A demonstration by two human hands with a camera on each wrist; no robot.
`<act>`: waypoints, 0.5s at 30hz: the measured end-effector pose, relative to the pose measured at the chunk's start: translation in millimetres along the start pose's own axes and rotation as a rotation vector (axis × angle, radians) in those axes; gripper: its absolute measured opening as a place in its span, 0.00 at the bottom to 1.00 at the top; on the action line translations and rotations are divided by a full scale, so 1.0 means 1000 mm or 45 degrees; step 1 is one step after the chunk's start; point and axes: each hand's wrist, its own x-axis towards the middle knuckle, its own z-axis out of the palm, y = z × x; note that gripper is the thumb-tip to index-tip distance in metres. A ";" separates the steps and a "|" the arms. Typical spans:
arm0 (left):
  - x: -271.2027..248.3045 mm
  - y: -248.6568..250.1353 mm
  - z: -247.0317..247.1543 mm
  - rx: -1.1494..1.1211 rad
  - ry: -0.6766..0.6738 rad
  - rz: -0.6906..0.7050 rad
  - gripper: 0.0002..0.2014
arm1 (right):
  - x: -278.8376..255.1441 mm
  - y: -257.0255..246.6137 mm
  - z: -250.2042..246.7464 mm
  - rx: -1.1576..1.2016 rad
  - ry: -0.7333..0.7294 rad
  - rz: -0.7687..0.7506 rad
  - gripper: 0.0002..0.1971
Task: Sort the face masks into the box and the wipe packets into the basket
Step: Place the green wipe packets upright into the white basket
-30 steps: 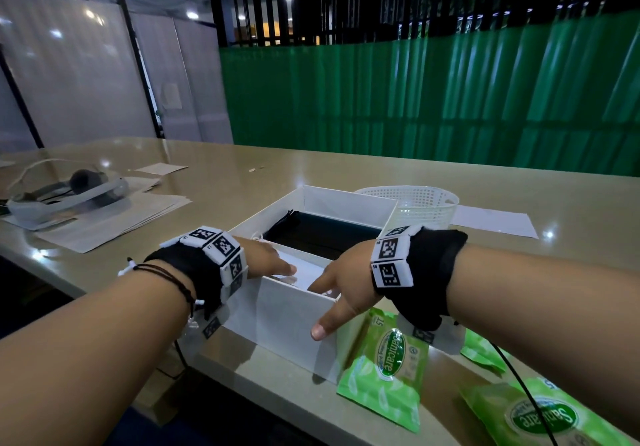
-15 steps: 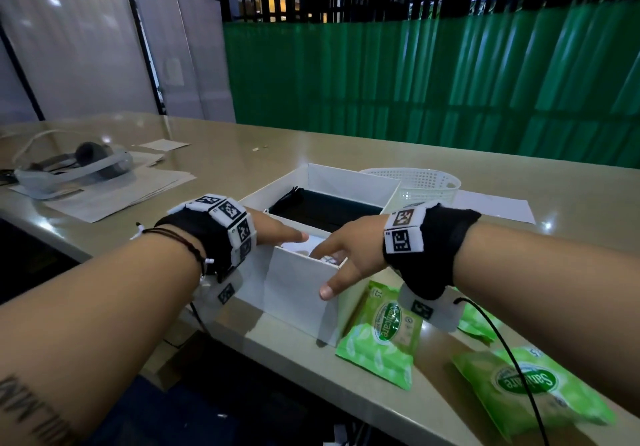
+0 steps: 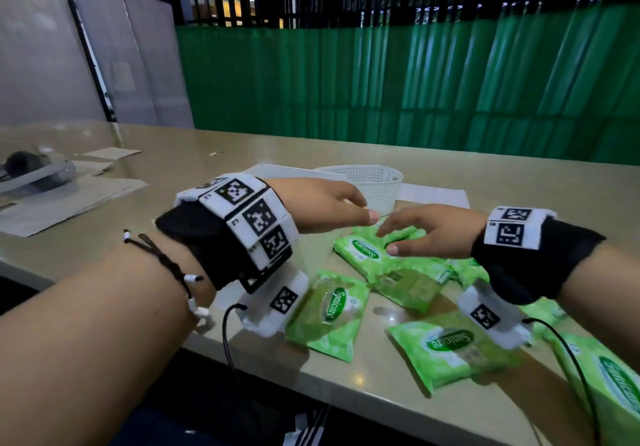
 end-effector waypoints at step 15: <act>0.062 0.011 0.093 0.181 -0.132 -0.342 0.39 | -0.045 0.067 0.048 -0.353 -0.620 0.010 0.40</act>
